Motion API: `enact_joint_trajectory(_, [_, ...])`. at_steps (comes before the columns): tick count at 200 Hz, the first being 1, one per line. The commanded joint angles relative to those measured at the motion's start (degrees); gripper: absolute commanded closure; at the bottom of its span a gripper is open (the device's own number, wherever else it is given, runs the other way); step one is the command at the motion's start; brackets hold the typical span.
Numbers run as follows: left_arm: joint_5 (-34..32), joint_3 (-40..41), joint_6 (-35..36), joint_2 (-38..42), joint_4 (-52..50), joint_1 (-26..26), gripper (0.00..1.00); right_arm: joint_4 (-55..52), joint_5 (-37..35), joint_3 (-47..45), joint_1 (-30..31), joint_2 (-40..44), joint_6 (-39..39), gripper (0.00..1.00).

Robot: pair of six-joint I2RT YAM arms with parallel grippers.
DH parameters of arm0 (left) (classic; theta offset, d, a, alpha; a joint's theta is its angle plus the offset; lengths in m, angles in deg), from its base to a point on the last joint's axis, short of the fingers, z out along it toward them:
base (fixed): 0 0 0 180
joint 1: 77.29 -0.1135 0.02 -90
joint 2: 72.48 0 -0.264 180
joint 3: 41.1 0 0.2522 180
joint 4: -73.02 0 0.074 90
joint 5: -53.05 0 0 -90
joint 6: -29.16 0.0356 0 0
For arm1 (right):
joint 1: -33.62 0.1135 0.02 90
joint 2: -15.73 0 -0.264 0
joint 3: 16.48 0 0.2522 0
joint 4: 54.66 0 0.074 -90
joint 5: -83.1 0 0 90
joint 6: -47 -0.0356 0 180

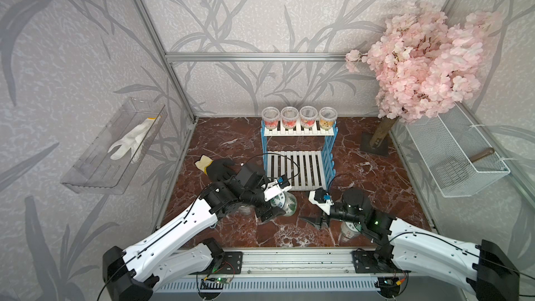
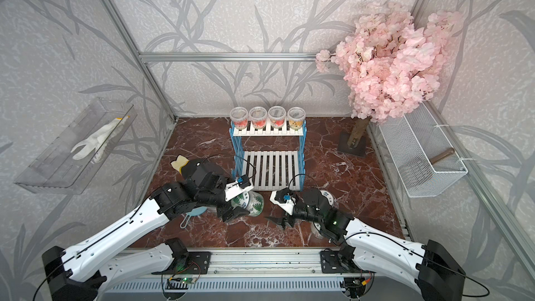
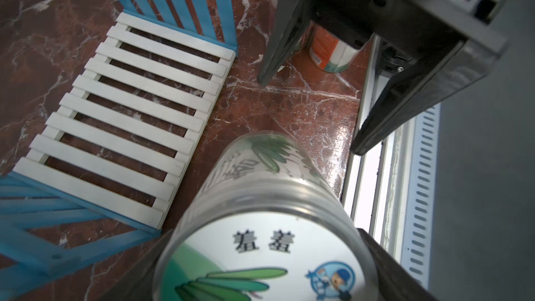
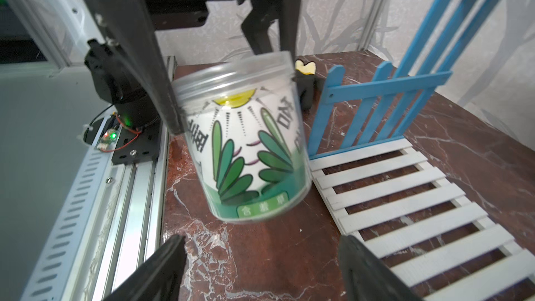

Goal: Place the seed container on the shelf
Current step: Pick up the seed jar at the center of the board.

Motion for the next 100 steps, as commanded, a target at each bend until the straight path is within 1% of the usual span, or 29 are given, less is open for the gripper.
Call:
enact_joint_trajectory(1, [5.8,-2.1,4.3,0.5,2.2,-0.2,0.26,7.8,-0.6,1.4,2.7,-3.0,8.6,0.15])
enact_joint_trajectory(29, [4.4,-1.8,4.6,0.6,2.4,-0.2,0.26,16.6,-3.4,1.1,4.3,-7.3,10.1,0.09])
enact_joint_trajectory(62, [3.8,-1.8,4.5,1.0,3.1,-0.1,0.25,22.1,-3.2,1.4,5.3,-12.0,8.0,0.09])
enact_joint_trajectory(74, [3.5,-1.6,4.5,1.1,3.2,-0.2,0.25,24.9,-3.1,1.3,5.5,-13.5,6.9,0.1])
enact_joint_trajectory(100, [2.4,-1.8,4.9,0.7,2.4,-0.2,0.25,27.4,-2.5,1.4,5.6,-16.0,5.2,0.12])
